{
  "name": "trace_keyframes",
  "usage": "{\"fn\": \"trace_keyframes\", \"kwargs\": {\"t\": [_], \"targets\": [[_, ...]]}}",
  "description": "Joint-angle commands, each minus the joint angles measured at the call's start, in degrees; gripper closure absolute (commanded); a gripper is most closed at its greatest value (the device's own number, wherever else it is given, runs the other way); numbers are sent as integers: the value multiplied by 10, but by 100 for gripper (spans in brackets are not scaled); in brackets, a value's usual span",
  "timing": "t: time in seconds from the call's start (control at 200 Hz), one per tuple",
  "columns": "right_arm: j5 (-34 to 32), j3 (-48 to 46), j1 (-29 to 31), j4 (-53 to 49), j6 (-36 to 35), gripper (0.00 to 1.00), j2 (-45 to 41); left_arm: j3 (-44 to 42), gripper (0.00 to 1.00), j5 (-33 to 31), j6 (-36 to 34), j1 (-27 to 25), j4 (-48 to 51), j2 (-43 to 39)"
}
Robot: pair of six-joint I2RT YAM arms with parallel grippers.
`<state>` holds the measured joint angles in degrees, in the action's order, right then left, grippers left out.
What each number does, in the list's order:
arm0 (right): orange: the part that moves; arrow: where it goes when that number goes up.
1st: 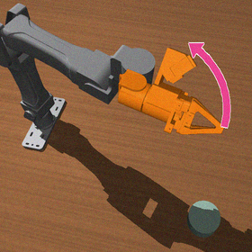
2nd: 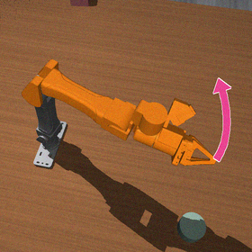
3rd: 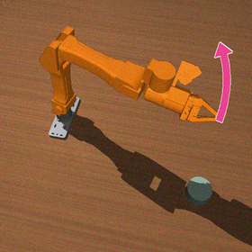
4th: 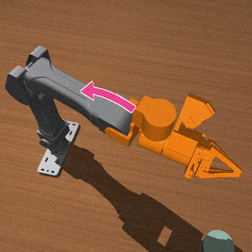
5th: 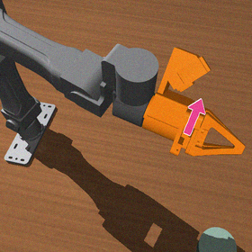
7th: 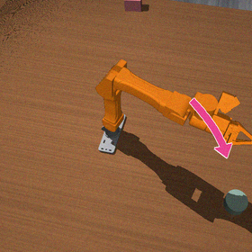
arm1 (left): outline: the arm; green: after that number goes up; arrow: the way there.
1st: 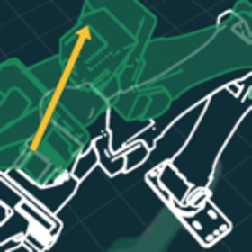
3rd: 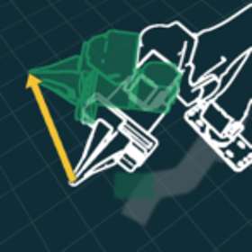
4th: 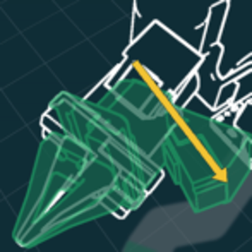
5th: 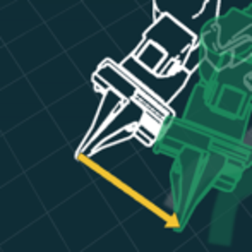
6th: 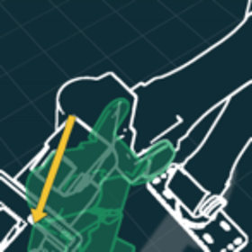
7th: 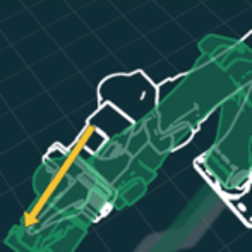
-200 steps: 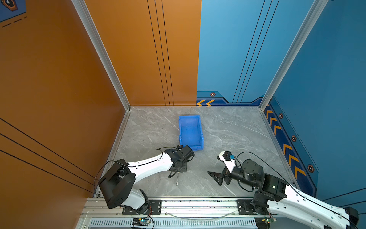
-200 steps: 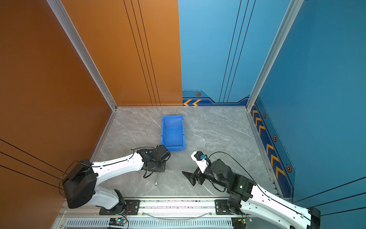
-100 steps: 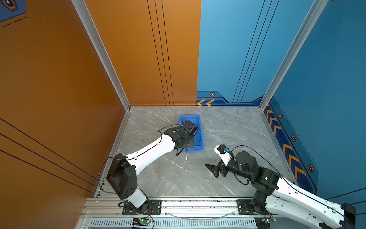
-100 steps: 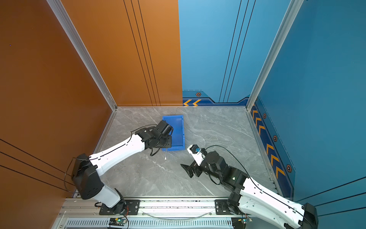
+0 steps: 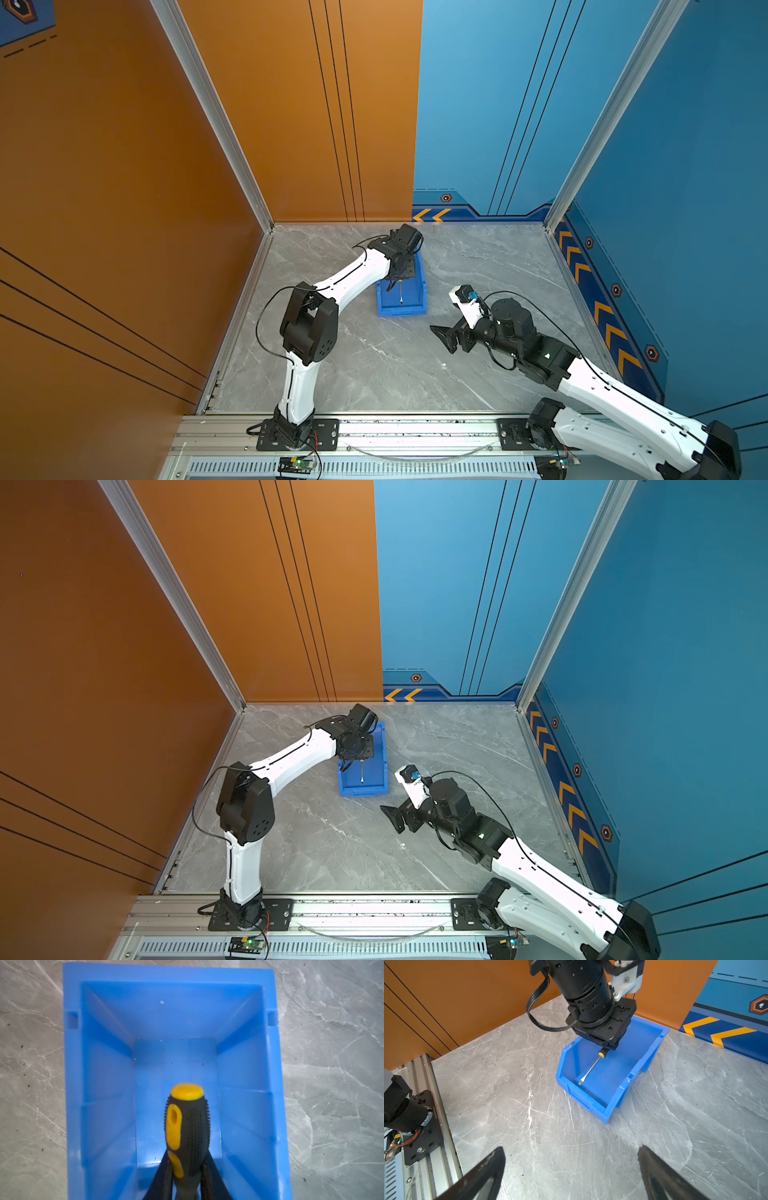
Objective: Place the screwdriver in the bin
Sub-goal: 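Lift the screwdriver with the left gripper and carry it over the blue bin, then lower the screwdriver into the blue bin and open the left gripper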
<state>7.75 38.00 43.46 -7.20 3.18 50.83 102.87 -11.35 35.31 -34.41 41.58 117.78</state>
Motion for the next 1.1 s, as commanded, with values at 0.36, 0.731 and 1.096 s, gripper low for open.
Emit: {"fn": "trace_keyframes", "kwargs": {"t": [0.36,0.731,1.096], "targets": [[13,17,-17,36,25,0,17,-1,100,-39,0,9,-40,61],[10,14,-19,15,28,0,-3,-11,100,-47,12,9,-65,98],[18,13,-29,3,24,0,-20,-11,90,-64,24,-8,-65,123]]}}
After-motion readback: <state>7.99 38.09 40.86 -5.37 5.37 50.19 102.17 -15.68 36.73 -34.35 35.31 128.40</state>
